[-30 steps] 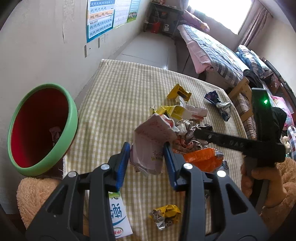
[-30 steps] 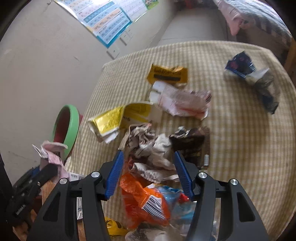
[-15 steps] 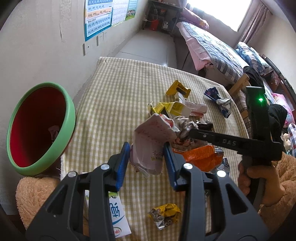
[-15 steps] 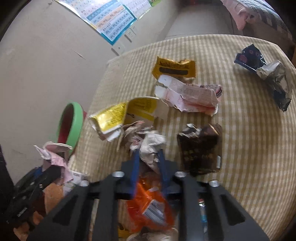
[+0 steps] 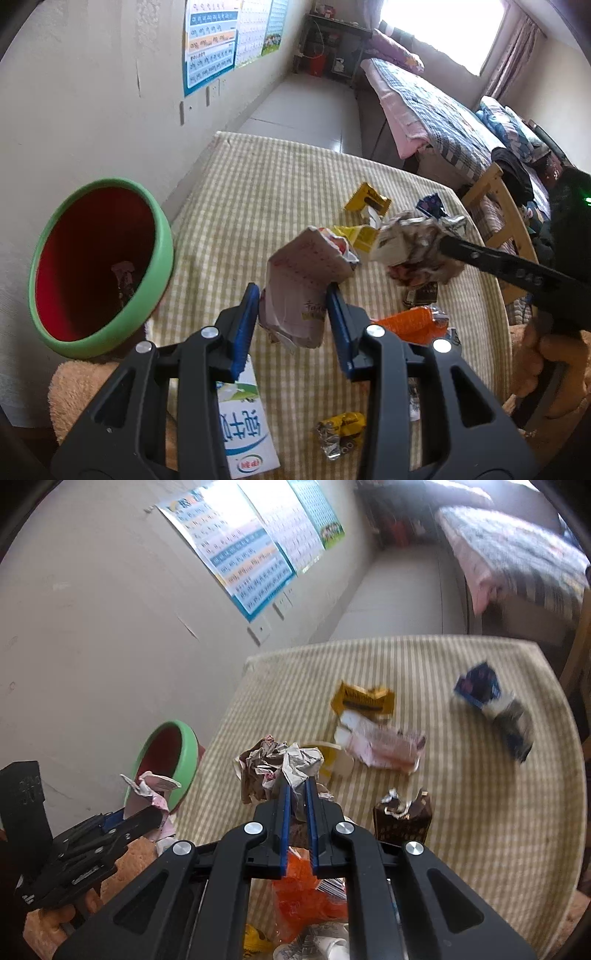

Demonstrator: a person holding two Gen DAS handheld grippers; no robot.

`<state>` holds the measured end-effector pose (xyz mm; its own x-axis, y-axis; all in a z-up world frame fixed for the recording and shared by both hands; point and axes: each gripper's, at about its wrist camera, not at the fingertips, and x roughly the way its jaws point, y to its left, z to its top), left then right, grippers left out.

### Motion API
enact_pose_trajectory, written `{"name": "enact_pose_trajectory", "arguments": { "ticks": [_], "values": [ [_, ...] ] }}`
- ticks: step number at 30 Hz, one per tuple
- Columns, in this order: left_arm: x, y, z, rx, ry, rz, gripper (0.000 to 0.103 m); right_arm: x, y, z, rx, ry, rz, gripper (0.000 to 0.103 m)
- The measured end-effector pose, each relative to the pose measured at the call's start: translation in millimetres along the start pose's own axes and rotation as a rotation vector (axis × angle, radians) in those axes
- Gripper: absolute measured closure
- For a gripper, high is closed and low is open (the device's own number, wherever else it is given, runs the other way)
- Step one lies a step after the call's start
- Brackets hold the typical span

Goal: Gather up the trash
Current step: 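Grasp the crumpled white paper with the right gripper while the left holds its scrap, then carry both paper scraps over the green bucket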

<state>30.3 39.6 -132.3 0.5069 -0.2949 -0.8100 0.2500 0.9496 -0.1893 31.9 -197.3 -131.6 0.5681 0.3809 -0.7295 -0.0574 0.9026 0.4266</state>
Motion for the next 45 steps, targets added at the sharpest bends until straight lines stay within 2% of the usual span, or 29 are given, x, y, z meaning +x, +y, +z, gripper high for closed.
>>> {"name": "enact_pose_trajectory", "arguments": {
  "ticks": [7,20,45],
  "values": [
    [-11,12,7,-0.013,-0.037,0.032,0.067,-14,20,10,-0.031,-0.041,0.012,0.095],
    [-21,47,10,-0.075,-0.063,0.095,0.067,-6,57,13,-0.092,-0.007,0.065,0.095],
    [-30,82,5,-0.151,-0.083,0.149,0.067,15,108,18,-0.160,0.023,0.136,0.095]
  ]
}}
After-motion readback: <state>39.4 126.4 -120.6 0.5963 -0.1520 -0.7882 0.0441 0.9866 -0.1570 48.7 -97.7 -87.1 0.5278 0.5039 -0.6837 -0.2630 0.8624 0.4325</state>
